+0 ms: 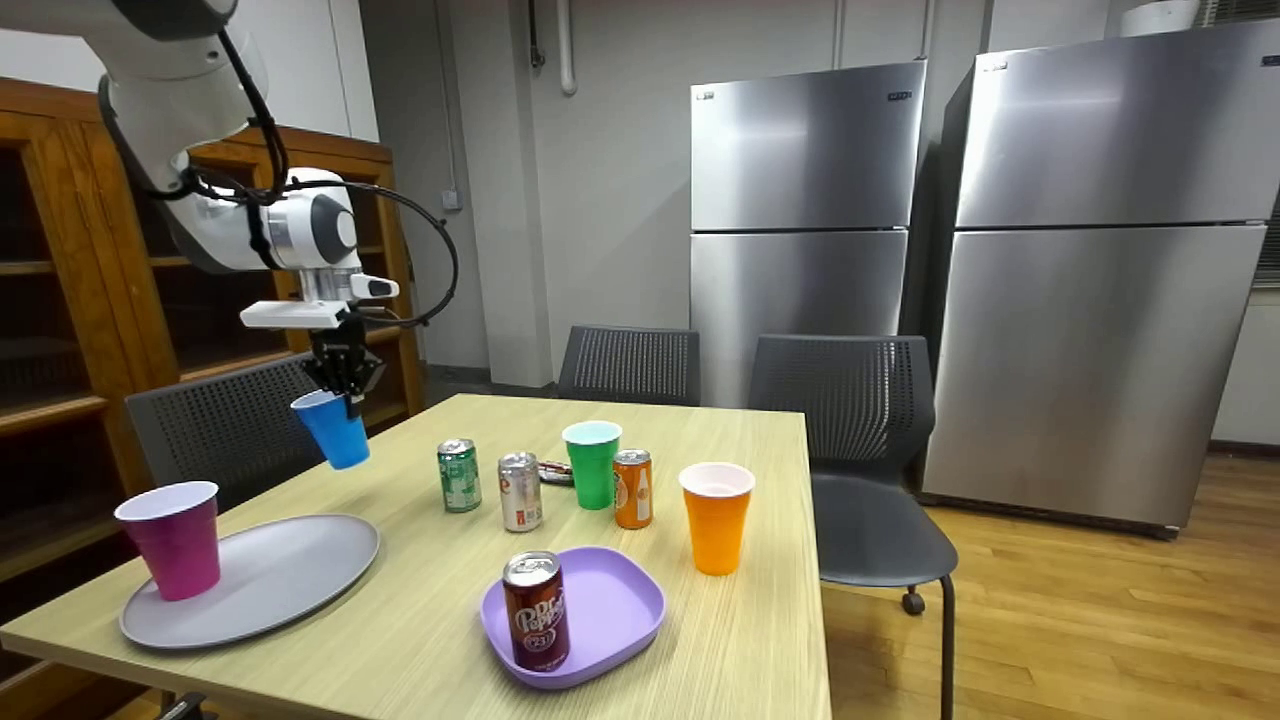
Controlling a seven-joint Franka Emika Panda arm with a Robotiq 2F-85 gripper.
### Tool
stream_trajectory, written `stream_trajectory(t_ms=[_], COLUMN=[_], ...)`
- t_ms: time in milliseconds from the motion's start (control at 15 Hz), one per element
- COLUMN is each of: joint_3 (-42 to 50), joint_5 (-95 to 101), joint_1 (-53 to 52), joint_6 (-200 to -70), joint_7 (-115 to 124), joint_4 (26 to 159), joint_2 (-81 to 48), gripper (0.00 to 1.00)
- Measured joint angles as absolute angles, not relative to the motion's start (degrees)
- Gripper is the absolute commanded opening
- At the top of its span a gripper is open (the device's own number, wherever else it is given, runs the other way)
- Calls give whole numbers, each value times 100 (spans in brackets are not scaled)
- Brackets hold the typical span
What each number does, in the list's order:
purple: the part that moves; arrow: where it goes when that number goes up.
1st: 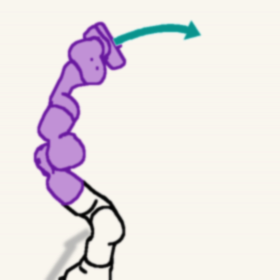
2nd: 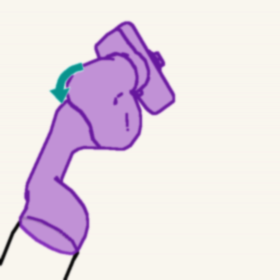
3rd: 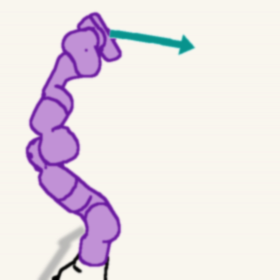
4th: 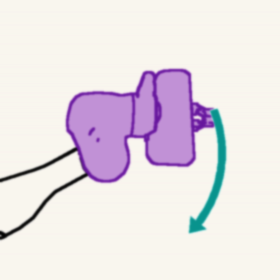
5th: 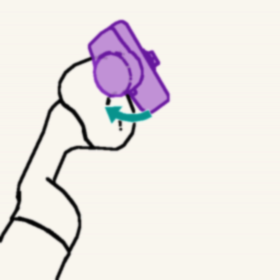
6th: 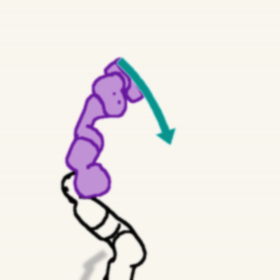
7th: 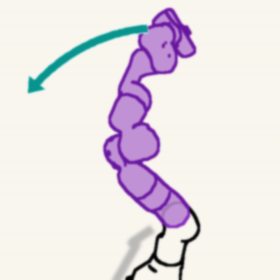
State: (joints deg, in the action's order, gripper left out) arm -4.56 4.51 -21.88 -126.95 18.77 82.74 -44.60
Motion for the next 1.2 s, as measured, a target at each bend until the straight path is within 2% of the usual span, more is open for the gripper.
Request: stream_trajectory(t_ms=[600, 1200], joint_3=[-877, -926], joint_5=[145, 129], joint_1=[-1930, -1808], joint_6=[-12717, -12715], joint_7=[768, 414], joint_4=[9409, 9893], joint_2=[-3904, -3869], gripper=[1, 1])
